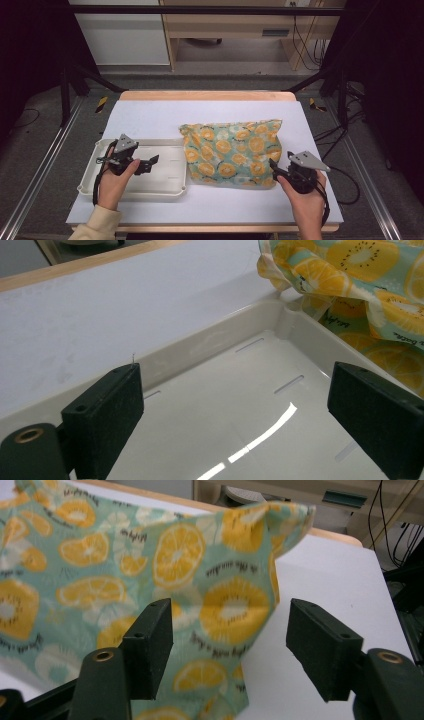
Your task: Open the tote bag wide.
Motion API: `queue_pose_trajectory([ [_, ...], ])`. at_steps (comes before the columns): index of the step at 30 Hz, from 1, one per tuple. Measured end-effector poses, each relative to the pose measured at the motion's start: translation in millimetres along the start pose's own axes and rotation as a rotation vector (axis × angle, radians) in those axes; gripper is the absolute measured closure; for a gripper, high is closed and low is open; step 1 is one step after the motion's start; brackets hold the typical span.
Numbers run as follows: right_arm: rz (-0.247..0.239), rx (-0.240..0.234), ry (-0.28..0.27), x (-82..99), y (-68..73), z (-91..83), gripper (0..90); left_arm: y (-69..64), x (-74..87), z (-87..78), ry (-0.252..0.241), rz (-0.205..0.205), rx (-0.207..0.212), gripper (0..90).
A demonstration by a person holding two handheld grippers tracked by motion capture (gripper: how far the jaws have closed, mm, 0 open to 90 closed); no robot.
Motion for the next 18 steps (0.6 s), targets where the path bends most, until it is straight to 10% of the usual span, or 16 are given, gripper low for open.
queue_pose_trajectory([
  [10, 0.079, -0.019, 0.08, -40.1, -18.0, 56.2, 24.4, 6.3, -2.5, -5.3, -0.019, -0.015, 0.0, 8.1],
  [13, 0.03, -0.021, 0.079, -44.0, -14.1, 63.3, 66.6, 7.8, -2.9, -6.3, -0.027, -0.024, 0.0, 8.2],
  [18, 0.0, -0.069, 0.047, -38.4, -5.3, 50.3, 90.0, 7.0, -4.3, -7.7, -0.031, -0.021, 0.005, 8.2],
])
Point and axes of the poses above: each handheld gripper's, and its own axes: z roughly forward along the jaws, x roughly out of its underside, y roughly to its left, the point moved 2 cm from there along z, roughly forward along the jaws, and after that the axes turned 7 degrees about -x, right-handed, at the moved point
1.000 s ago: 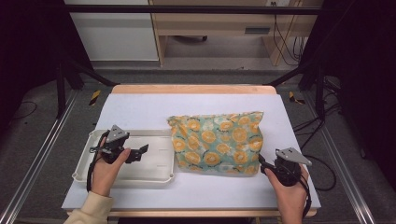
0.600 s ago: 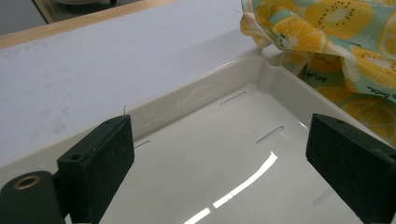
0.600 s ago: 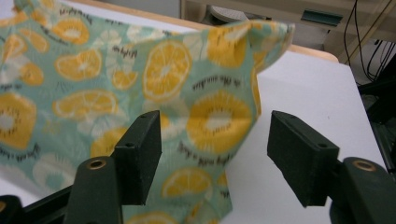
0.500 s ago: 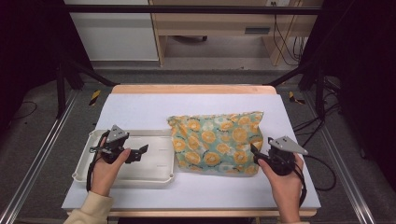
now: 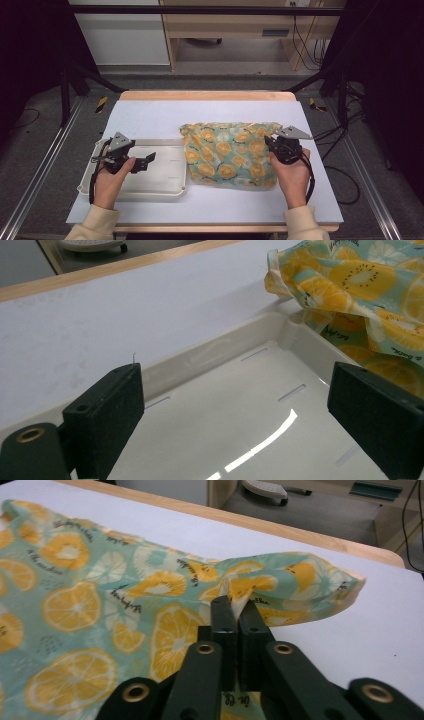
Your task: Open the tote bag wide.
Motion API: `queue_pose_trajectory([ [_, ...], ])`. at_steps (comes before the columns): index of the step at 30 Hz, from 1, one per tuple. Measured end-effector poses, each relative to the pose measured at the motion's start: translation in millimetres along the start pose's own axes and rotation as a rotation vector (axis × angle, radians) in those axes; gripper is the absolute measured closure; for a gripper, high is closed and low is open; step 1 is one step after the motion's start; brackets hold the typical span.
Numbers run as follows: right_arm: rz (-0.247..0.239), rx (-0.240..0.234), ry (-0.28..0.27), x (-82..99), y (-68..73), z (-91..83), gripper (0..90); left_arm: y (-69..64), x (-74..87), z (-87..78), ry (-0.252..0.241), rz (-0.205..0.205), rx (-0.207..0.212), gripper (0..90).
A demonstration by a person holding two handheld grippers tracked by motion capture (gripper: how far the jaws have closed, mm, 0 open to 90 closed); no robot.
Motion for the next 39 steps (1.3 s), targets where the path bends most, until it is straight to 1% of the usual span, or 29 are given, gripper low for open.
queue_pose_trajectory([
  [1, 0.0, 0.0, 0.0, 0.0, 0.0, 0.0, 90.0, 0.0, 0.0, 0.0, 0.0, 0.0, 0.0, 8.2],
  [2, -0.011, -0.022, -0.012, 8.2, 6.8, -10.4, 90.0, -1.2, -0.6, -0.2, 0.0, 0.003, 0.002, 8.2],
  [3, -0.011, -0.022, -0.012, 8.2, 6.8, -10.4, 90.0, -1.2, -0.6, -0.2, 0.0, 0.003, 0.002, 8.2],
  [4, -0.013, -0.047, -0.028, 18.4, 13.1, -22.1, 90.0, -1.9, -0.9, -0.1, 0.001, 0.009, 0.002, 8.2],
  [5, -0.019, -0.058, -0.04, 24.2, 15.6, -27.8, 90.0, -2.9, -1.1, 0.4, 0.0, 0.008, 0.003, 8.2],
  [7, -0.019, -0.081, -0.046, 34.8, 19.9, -36.9, 90.0, -4.8, -1.0, 1.4, 0.005, 0.015, 0.005, 8.2],
  [8, -0.015, -0.093, -0.046, 41.0, 22.3, -41.2, 90.0, -7.2, -0.7, 2.7, 0.01, 0.021, 0.008, 8.2],
  [9, -0.015, -0.093, -0.046, 41.0, 22.3, -41.2, 90.0, -7.2, -0.7, 2.7, 0.01, 0.021, 0.008, 8.1],
  [10, -0.011, -0.105, -0.046, 47.3, 24.2, -44.6, 90.0, -8.2, -0.7, 2.9, 0.016, 0.027, 0.011, 8.1],
  [11, -0.007, -0.12, -0.037, 60.8, 26.3, -51.2, 90.0, -10.7, -1.1, 3.3, 0.014, 0.029, 0.014, 8.2],
  [12, -0.007, -0.12, -0.037, 60.8, 26.3, -51.2, 90.0, -10.7, -1.1, 3.3, 0.014, 0.029, 0.014, 8.2],
  [13, -0.004, -0.124, -0.036, 65.1, 26.2, -53.0, 90.0, -11.4, -1.5, 3.0, 0.014, 0.034, 0.017, 8.2],
  [15, -0.002, -0.138, -0.022, 76.3, 26.2, -56.7, 90.0, -13.5, -2.9, 2.8, 0.008, 0.032, 0.021, 8.3],
  [16, -0.007, -0.152, -0.012, 83.9, 27.1, -59.7, 90.0, -15.4, -3.8, 2.7, 0.005, 0.033, 0.025, 8.4],
  [17, -0.007, -0.152, -0.012, 83.9, 27.1, -59.7, 90.0, -15.4, -3.8, 2.7, 0.005, 0.033, 0.025, 8.5],
  [18, -0.015, -0.168, 0.004, 89.7, 29.3, -60.6, 90.0, -18.4, -5.0, 3.1, 0.006, 0.04, 0.029, 8.8],
  [19, -0.015, -0.168, 0.004, 89.7, 29.3, -60.6, 90.0, -18.4, -5.0, 3.1, 0.006, 0.04, 0.029, 9.1],
  [20, -0.021, -0.172, 0.014, 91.6, 30.4, -60.0, 90.0, -20.2, -5.9, 3.0, 0.008, 0.048, 0.033, 9.1],
  [22, -0.035, -0.175, 0.049, 96.0, 32.5, -57.1, 90.0, -25.2, -8.5, 2.6, 0.005, 0.061, 0.042, 9.6],
  [23, -0.044, -0.186, 0.091, 99.8, 34.3, -53.1, 90.0, -28.8, -10.7, 1.8, 0.001, 0.073, 0.046, 10.8],
  [25, -0.041, -0.185, 0.101, 100.8, 35.0, -51.8, 90.0, -31.3, -12.2, 1.3, -0.002, 0.078, 0.049, 12.1],
  [28, -0.046, -0.184, 0.132, 104.3, 36.2, -48.6, 90.0, -36.3, -16.4, -0.3, -0.011, 0.088, 0.056, 14.4],
  [30, -0.047, -0.185, 0.136, 105.1, 36.2, -48.1, 90.0, -39.4, -19.0, -1.3, -0.021, 0.09, 0.059, 15.8],
  [31, -0.051, -0.187, 0.138, 105.7, 36.0, -47.4, 90.0, -41.4, -21.1, -1.5, -0.024, 0.1, 0.065, 16.6],
  [32, -0.051, -0.187, 0.138, 105.7, 36.0, -47.4, 90.0, -43.9, -23.2, -1.4, -0.027, 0.092, 0.073, 16.6],
  [33, -0.052, -0.188, 0.144, 106.0, 36.4, -47.0, 90.0, -47.3, -25.6, -0.9, -0.031, 0.099, 0.08, 18.6],
  [36, -0.052, -0.184, 0.148, 106.3, 36.9, -45.0, 89.9, -57.7, -33.7, 2.9, -0.024, 0.169, 0.093, 21.3],
  [39, -0.056, -0.183, 0.143, 106.8, 35.9, -45.1, 89.6, -67.4, -44.1, 10.3, -0.021, 0.212, 0.11, 23.5],
])
Point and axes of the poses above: each handheld gripper's, and its own axes: z roughly forward along the jaws, x roughly out of its underside, y roughly to its left, the point moved 2 cm from there along z, roughly forward along the jaws, and after that the axes turned 7 degrees about -x, right-handed, at the moved point
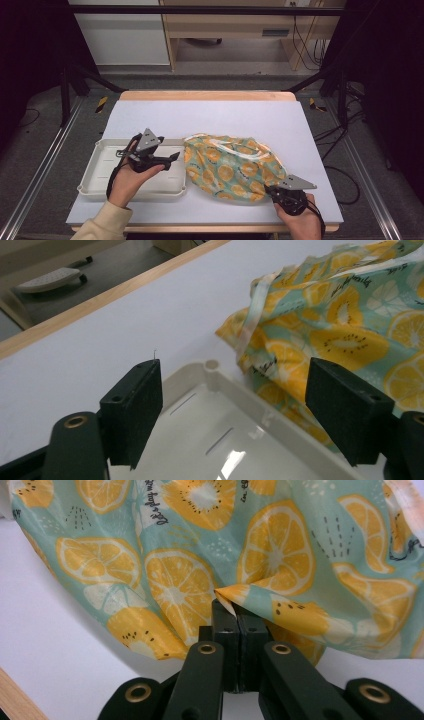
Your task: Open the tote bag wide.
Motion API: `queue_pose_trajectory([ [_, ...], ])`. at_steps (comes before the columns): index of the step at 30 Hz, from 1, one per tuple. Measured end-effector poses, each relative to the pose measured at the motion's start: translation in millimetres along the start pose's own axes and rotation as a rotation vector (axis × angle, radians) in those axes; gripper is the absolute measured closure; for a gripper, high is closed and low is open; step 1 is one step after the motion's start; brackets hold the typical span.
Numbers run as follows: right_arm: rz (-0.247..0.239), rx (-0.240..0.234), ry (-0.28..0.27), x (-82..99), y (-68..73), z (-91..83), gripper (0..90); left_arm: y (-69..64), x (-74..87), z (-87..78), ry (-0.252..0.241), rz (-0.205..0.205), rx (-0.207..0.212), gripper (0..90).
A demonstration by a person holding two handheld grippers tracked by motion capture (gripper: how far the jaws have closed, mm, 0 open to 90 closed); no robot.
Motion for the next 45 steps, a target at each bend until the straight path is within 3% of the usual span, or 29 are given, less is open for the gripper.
queue_pose_trajectory([
  [6, 0.005, -0.001, -0.006, 0.7, -1.8, -1.0, 89.5, -9.2, -16.4, 28.9, 0.023, 0.053, 0.034, 27.6],
  [10, 0.002, -0.003, -0.007, 0.9, -2.0, -0.9, 89.5, -14.1, -24.2, 41.1, 0.01, 0.048, 0.055, 35.2],
  [11, 0.003, -0.001, -0.006, 1.3, -2.3, -1.1, 89.5, -17.2, -26.0, 46.3, 0.026, 0.058, 0.072, 45.2],
  [13, 0.002, -0.002, -0.008, 1.4, -2.7, -1.0, 89.5, -18.3, -26.3, 48.8, 0.036, 0.052, 0.078, 48.5],
  [14, 0.004, -0.003, -0.006, 1.7, -3.3, -1.2, 89.5, -19.6, -26.2, 52.8, 0.049, 0.04, 0.085, 58.2],
  [16, 0.002, -0.001, -0.007, 1.8, -3.5, -1.0, 89.4, -20.4, -26.0, 54.6, 0.056, 0.04, 0.087, 61.9],
  [17, 0.003, -0.003, -0.004, 1.8, -3.2, -0.5, 89.4, -21.7, -25.5, 57.5, 0.065, 0.048, 0.094, 73.2],
  [19, 0.004, -0.002, -0.001, 1.9, -2.9, -0.2, 89.4, -23.2, -24.8, 58.9, 0.07, 0.046, 0.101, 79.8],
  [25, 0.001, 0.003, -0.001, 1.8, -3.2, -0.2, 89.3, -27.8, -19.7, 45.0, 0.055, 0.06, 0.108, 87.2],
  [29, -0.005, 0.019, -0.003, 1.7, -4.2, -0.7, 88.9, -35.9, 1.3, 19.0, 0.054, 0.069, 0.134, 88.4],
  [31, 0.002, 0.026, -0.002, 1.9, -4.2, -0.6, 88.8, -39.5, 7.5, 13.9, 0.052, 0.073, 0.138, 88.5],
  [34, 0.01, 0.037, -0.005, 2.0, -4.8, -0.4, 88.4, -53.2, 32.8, 2.3, 0.047, 0.047, 0.151, 88.9],
  [39, 0.008, 0.053, -0.005, 1.7, -6.4, -0.3, 86.3, -62.0, 35.6, 2.8, 0.05, 0.068, 0.154, 89.0],
  [42, 0.023, 0.068, -0.019, 2.2, -8.0, -2.4, 78.3, -64.0, 36.2, 2.8, 0.049, 0.07, 0.153, 89.0],
  [43, 0.03, 0.08, -0.032, 1.9, -8.9, -5.2, 71.3, -64.1, 37.2, 3.0, 0.049, 0.069, 0.152, 88.9],
  [44, 0.03, 0.08, -0.032, 1.9, -8.9, -5.2, 71.3, -64.2, 37.9, 2.9, 0.051, 0.066, 0.153, 88.9],
  [45, 0.031, 0.096, -0.05, 0.5, -10.4, -8.8, 61.4, -63.9, 39.0, 3.3, 0.05, 0.061, 0.151, 89.0],
])
Point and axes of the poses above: each handheld gripper's, and its own axes: z roughly forward along the jaws, x roughly out of its underside, y roughly to its left, the point moved 2 cm from there along z, roughly forward along the jaws, and after that the axes turned 7 degrees about -x, right-handed, at the moved point
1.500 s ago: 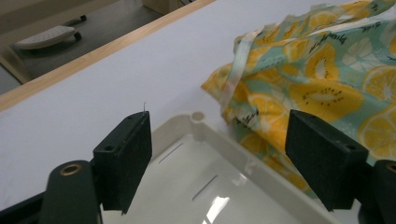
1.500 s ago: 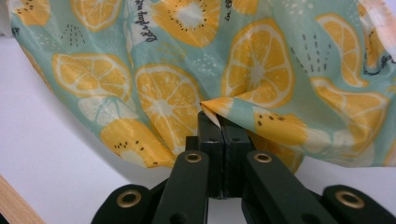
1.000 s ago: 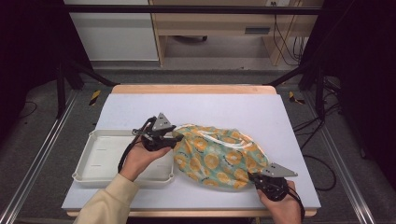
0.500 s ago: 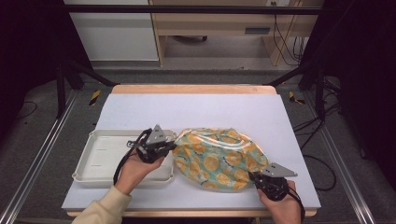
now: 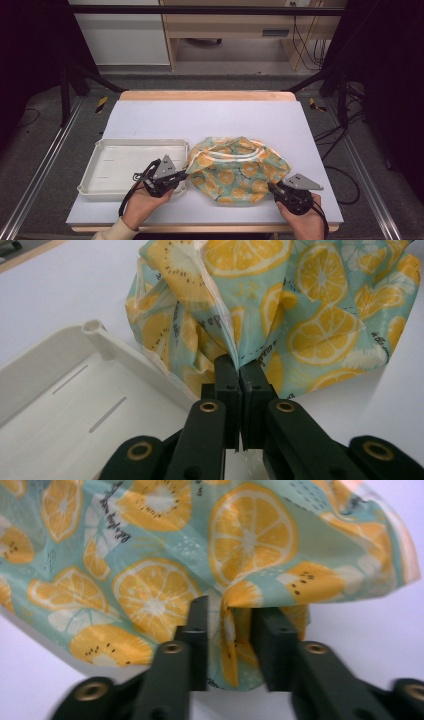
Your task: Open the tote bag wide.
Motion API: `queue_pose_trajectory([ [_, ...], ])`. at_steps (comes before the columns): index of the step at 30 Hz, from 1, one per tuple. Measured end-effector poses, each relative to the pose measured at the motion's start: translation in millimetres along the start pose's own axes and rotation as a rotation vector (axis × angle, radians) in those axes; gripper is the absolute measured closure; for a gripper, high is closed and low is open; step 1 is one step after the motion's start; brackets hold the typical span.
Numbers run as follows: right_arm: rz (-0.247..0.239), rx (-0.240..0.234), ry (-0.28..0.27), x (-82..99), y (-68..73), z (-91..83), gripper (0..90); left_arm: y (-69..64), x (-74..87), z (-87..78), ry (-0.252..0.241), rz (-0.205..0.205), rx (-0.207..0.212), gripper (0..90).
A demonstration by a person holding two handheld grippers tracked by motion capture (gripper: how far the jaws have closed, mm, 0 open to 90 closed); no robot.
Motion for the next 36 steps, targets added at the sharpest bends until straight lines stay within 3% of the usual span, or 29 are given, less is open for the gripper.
queue_pose_trajectory([
  [1, 0.0, 0.0, 0.0, 0.0, 0.0, 0.0, 61.4, 0.0, 0.0, 0.0, 0.0, 0.0, 0.0, 89.0],
  [2, 0.005, 0.018, -0.023, -2.0, -1.0, -4.3, 52.7, 0.8, 0.6, 0.4, 0.002, -0.004, 0.003, 89.0],
  [3, 0.005, 0.018, -0.023, -2.0, -1.0, -4.3, 52.7, 0.8, 0.6, 0.4, 0.002, -0.004, 0.003, 89.0],
  [6, 0.028, 0.054, -0.044, -6.5, -3.7, -13.4, 34.5, 1.6, 1.3, 0.2, 0.004, -0.003, 0.001, 89.1],
  [11, 0.062, 0.079, -0.085, -19.1, -11.2, -30.2, 22.7, 3.1, 3.3, -0.9, 0.006, -0.006, -0.005, 89.1],
  [19, 0.044, 0.079, -0.089, -44.9, -20.2, -37.5, 23.6, 0.0, 4.9, -1.2, 0.012, -0.001, 0.0, 89.2],
  [26, 0.01, 0.06, -0.044, -77.6, -26.7, -16.2, 33.5, -2.3, 6.8, -2.3, 0.022, 0.01, 0.004, 89.3],
  [36, -0.022, 0.038, -0.002, -111.3, -28.9, 12.3, 36.3, -6.1, 8.9, -1.7, 0.032, 0.023, 0.019, 89.4],
])
Point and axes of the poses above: each handheld gripper's, and its own axes: z roughly forward along the jaws, x roughly out of its underside, y roughly to its left, the point moved 2 cm from there along z, roughly forward along the jaws, and after that the axes turned 7 degrees about -x, right-handed, at the moved point
